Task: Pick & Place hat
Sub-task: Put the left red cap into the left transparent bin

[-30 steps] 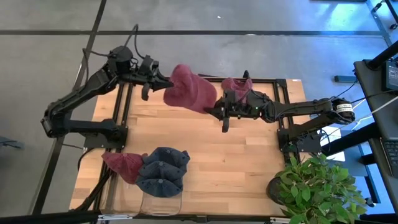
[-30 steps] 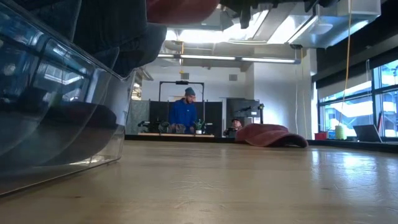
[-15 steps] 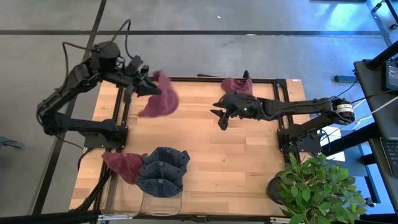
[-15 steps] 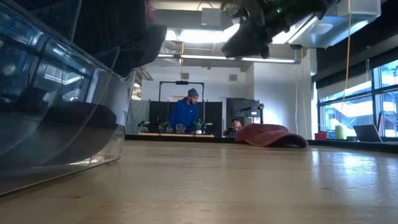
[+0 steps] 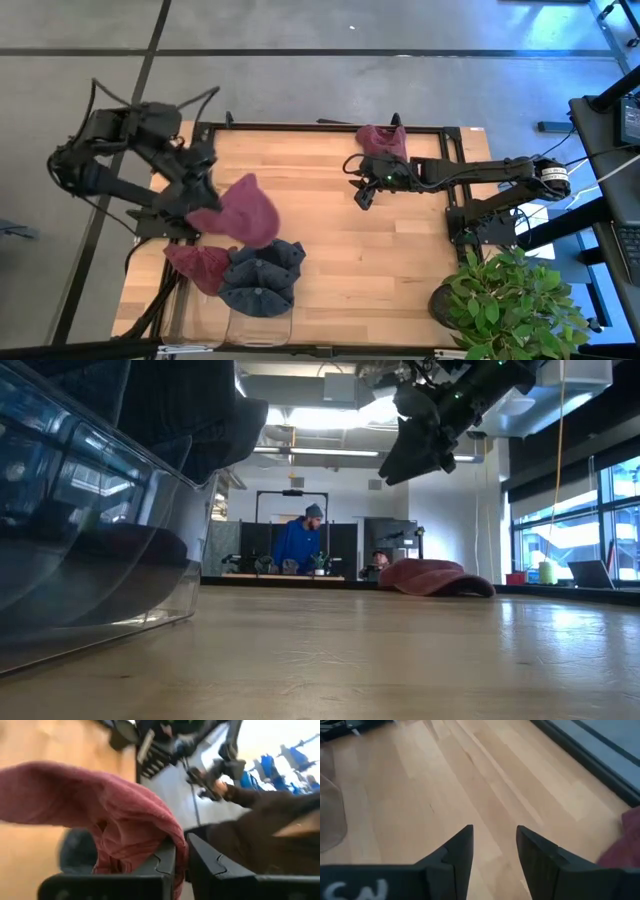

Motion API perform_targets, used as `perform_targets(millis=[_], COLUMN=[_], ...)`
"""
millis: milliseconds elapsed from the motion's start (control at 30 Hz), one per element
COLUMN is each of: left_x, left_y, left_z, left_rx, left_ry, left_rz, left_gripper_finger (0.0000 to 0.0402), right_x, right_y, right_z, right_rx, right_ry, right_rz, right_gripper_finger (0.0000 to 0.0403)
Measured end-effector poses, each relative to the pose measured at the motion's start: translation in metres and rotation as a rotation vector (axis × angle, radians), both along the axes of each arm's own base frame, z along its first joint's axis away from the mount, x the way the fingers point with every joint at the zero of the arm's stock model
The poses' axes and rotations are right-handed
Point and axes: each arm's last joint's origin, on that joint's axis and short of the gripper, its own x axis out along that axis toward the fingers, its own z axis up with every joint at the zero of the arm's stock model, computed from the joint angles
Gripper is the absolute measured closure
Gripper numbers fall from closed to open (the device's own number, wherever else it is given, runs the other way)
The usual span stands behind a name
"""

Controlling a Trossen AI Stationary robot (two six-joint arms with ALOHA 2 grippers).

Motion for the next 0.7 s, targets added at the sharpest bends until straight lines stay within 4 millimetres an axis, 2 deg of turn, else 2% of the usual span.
perform_targets(millis=[333, 533, 700], left_x=[-0.028, -0.029, -0.013], left_y=[-0.034, -0.05, -0.072], left_z=[0.022, 0.006, -0.009], left_rx=[-0.21, -0.137, -0.057], left_ry=[0.136, 0.361, 0.531], left_rz=[-0.17, -0.228, -0.287], left_gripper_finger=[0.0378, 0.0378, 0.0378], right_x=[-0.002, -0.003, -0.003], right_y=[0.0, 0.0, 0.0], right_z=[-0.002, -0.003, -0.003], right_rx=[0.093, 0.119, 0.133], right_ry=[-0.015, -0.009, -0.015], right_rz=[-0.081, -0.104, -0.118], right_gripper_finger=[0.0252, 0.0252, 0.0252])
